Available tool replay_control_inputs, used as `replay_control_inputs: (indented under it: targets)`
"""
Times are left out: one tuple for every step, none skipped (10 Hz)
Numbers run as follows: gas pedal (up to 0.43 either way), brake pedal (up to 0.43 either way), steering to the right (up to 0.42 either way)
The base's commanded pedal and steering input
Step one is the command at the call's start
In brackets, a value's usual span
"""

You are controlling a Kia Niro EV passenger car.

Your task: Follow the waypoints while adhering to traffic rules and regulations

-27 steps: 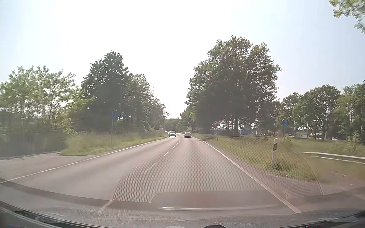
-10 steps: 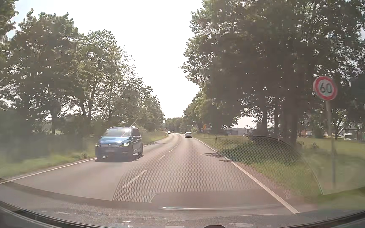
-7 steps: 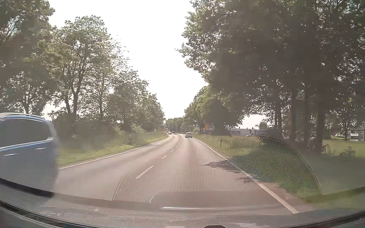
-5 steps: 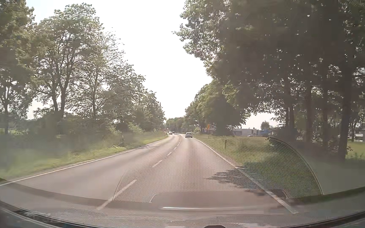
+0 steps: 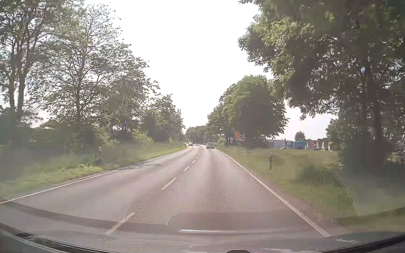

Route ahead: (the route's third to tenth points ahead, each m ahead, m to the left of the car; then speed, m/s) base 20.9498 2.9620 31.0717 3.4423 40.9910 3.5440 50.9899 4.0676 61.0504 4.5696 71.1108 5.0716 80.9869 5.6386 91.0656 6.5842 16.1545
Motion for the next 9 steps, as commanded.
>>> replay_control_inputs:
  targets:
    - [0.157, 0.000, -0.004]
    - [0.157, 0.000, -0.004]
    - [0.169, 0.000, -0.004]
    - [0.169, 0.000, -0.004]
    - [0.169, 0.000, -0.004]
    - [0.169, 0.000, -0.003]
    - [0.169, 0.000, -0.003]
    - [0.169, 0.000, -0.003]
    - [0.177, 0.000, -0.002]
